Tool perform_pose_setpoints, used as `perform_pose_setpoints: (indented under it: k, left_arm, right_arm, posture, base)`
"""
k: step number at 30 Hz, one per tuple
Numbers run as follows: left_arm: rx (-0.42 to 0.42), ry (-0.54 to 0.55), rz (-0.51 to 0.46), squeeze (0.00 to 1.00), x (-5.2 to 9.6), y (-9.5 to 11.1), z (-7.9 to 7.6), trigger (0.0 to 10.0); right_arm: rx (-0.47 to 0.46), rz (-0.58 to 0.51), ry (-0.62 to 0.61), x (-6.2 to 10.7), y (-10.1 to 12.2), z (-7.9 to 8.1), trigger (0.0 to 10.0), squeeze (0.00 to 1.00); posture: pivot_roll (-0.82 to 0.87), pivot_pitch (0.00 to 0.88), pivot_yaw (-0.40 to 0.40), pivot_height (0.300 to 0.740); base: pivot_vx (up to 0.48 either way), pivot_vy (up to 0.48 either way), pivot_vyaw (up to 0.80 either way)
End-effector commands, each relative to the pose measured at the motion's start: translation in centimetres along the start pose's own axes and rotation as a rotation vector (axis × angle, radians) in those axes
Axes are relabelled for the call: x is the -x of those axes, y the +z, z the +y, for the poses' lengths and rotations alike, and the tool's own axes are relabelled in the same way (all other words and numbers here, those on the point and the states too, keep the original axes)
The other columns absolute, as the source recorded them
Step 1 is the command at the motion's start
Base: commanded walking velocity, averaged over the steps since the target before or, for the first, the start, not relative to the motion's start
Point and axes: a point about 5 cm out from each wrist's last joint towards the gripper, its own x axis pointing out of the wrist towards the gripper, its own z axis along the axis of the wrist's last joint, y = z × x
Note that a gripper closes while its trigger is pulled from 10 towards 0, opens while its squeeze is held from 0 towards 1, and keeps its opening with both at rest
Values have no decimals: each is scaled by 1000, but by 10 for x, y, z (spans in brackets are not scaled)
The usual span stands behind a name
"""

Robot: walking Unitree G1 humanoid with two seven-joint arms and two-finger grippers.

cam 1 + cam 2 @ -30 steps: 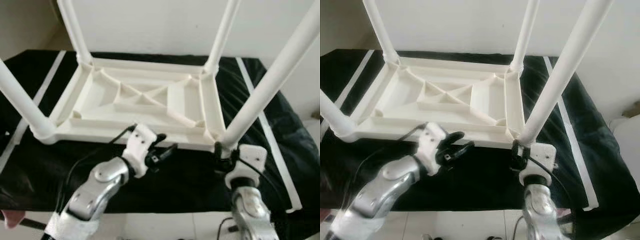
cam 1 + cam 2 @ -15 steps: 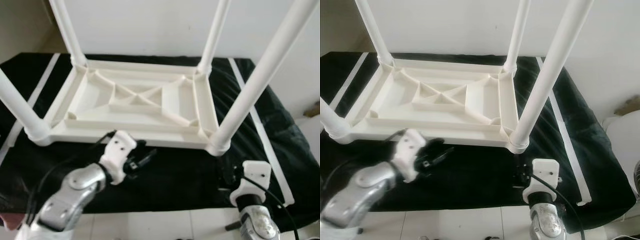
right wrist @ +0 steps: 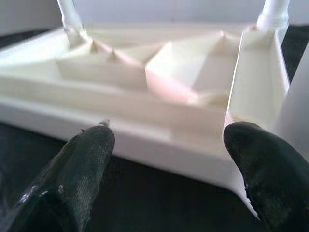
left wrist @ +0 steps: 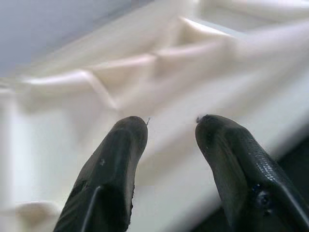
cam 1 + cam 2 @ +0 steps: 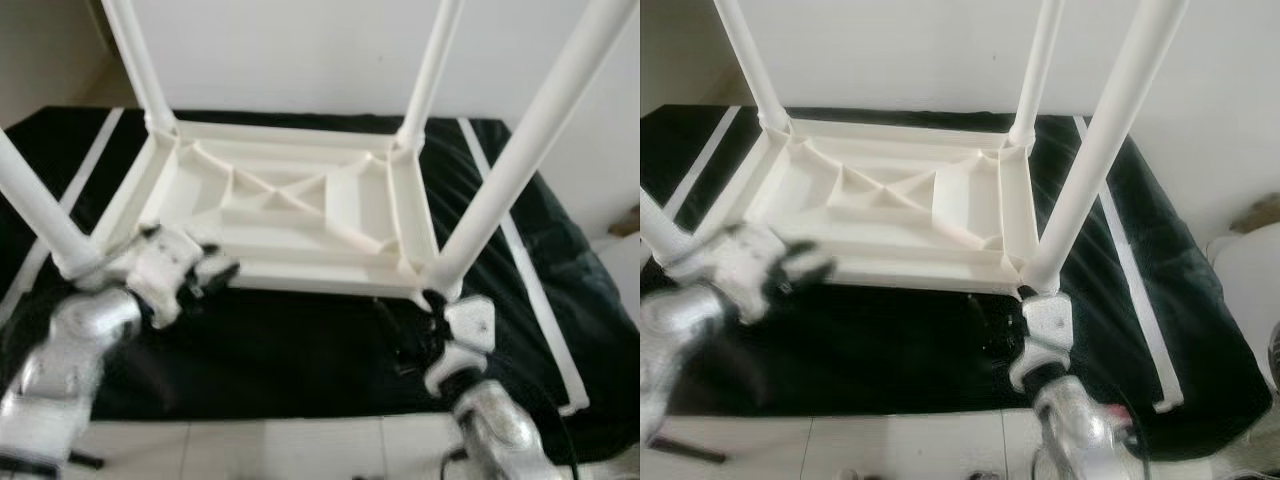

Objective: Building children table

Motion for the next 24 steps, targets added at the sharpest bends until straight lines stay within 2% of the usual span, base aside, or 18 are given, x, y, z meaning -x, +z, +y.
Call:
perform_pose_setpoints:
  k: [1, 3, 8, 10, 11, 13, 15, 18, 22, 24]
  left_arm:
    - [-2, 98, 25, 0, 1, -6, 8, 10000]
    - [1, 139, -9, 0, -2, 0, 18, 10000]
    - [1, 169, -55, 0, -9, 8, 28, 10000]
    - [1, 204, -87, 0, -16, 12, 35, 10000]
    - [1, 204, -87, 0, -16, 12, 35, 10000]
    - [-4, 220, -101, 0, -26, 15, 39, 10000]
    - [-13, 222, -103, 0, -29, 15, 39, 10000]
    - [-91, 231, -31, 0, -41, 8, 37, 10000]
    - [-111, 225, -4, 0, -46, 5, 35, 10000]
    - [-101, 197, -25, 0, -50, 8, 30, 10000]
  right_arm:
    - [-14, 25, 9, 0, -5, -4, 10000, 0]
    - [3, 18, 26, -6, -4, -10, 10000, 0]
    - [16, 2, 15, -15, -2, -17, 10000, 0]
    - [13, -14, 18, -24, -1, -19, 10000, 0]
    - [13, -14, 18, -24, -1, -19, 10000, 0]
    - [16, -24, 15, -34, -1, -21, 10000, 0]
    - [19, -28, 12, -36, -2, -22, 10000, 0]
    - [45, -22, -47, -37, -5, -36, 10000, 0]
    - [44, -11, -83, -35, -8, -46, 10000, 0]
    - [48, -8, -138, -34, -9, -59, 10000, 0]
  posture:
    - [-100, 150, 14, 740]
    - [-99, 150, 13, 740]
    - [-93, 152, 12, 740]
    - [-96, 149, 18, 740]
    - [-96, 149, 18, 740]
    - [-92, 143, 16, 740]
    - [-93, 142, 16, 740]
    - [-97, 134, 13, 740]
    - [-97, 127, 11, 740]
    - [-98, 123, 10, 740]
  base:
    - [0, 0, 0]
    - [0, 0, 0]
    - [0, 0, 0]
    - [0, 0, 0]
    - [0, 0, 0]
    - [0, 0, 0]
    - [0, 0, 0]
    - [0, 0, 0]
    - [0, 0, 0]
    - [0, 0, 0]
